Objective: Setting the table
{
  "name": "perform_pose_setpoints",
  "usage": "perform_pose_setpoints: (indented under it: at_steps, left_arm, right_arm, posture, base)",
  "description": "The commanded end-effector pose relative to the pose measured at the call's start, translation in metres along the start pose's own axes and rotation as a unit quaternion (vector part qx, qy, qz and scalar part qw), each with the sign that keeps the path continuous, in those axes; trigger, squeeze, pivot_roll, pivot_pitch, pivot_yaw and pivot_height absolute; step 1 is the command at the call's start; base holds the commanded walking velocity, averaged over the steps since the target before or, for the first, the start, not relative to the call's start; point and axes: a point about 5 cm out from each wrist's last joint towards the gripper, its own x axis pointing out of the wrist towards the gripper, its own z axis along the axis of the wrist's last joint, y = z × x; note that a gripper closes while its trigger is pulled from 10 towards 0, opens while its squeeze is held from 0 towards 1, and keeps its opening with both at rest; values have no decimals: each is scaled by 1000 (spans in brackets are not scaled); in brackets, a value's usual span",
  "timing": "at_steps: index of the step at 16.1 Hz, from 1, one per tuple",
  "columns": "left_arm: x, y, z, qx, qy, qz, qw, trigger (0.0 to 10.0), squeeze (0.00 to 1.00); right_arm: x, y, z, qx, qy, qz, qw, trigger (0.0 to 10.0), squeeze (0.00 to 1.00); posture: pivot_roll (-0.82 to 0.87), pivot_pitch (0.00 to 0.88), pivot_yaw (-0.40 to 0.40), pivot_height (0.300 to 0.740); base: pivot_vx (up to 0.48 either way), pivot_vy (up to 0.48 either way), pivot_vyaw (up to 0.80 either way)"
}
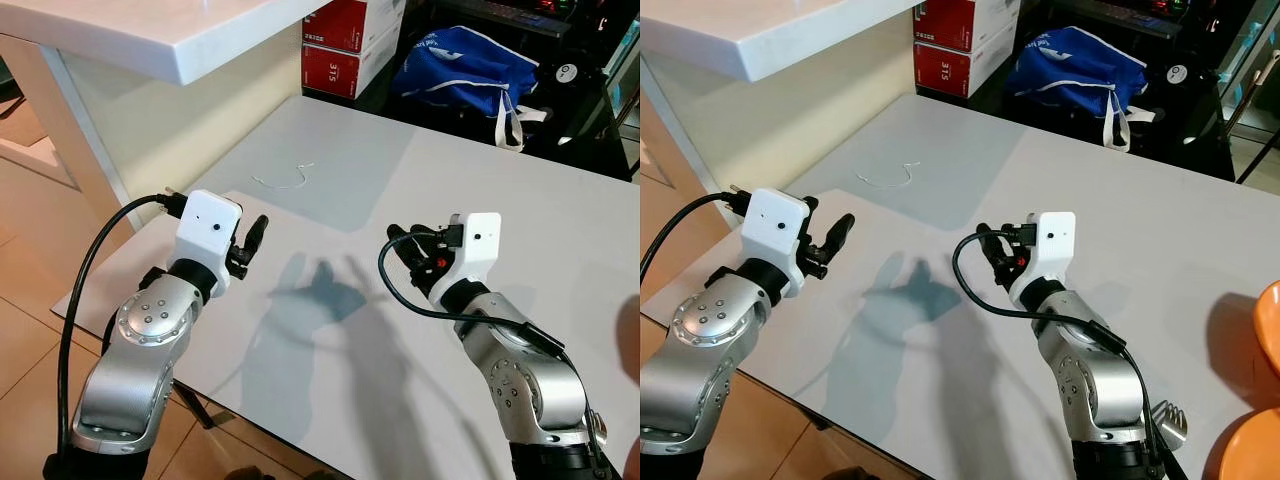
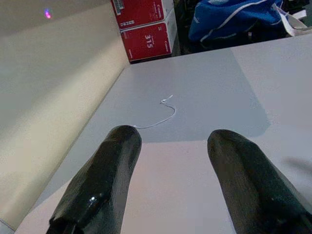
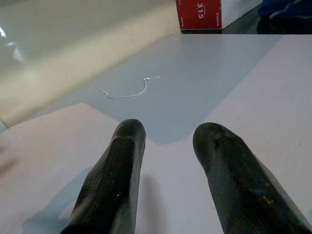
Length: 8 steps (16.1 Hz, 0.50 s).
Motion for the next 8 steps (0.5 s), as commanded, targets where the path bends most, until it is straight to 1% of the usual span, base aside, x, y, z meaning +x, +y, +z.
perform_pose_setpoints:
  at_steps: [1, 8]
  left_arm:
    - [2, -1, 1, 3, -2, -3, 1000, 10000, 0]
    - [-1, -3, 2, 2, -9, -7, 1000, 10000, 0]
  right_arm:
    - [2, 2, 9, -2, -12, 5, 1000, 10000, 0]
    - [2, 3, 9, 0, -8, 12, 1000, 10000, 0]
  posture:
    - [16, 27, -28, 740]
    - [22, 24, -37, 740]
  base:
    - [0, 0, 0]
    - [0, 0, 0]
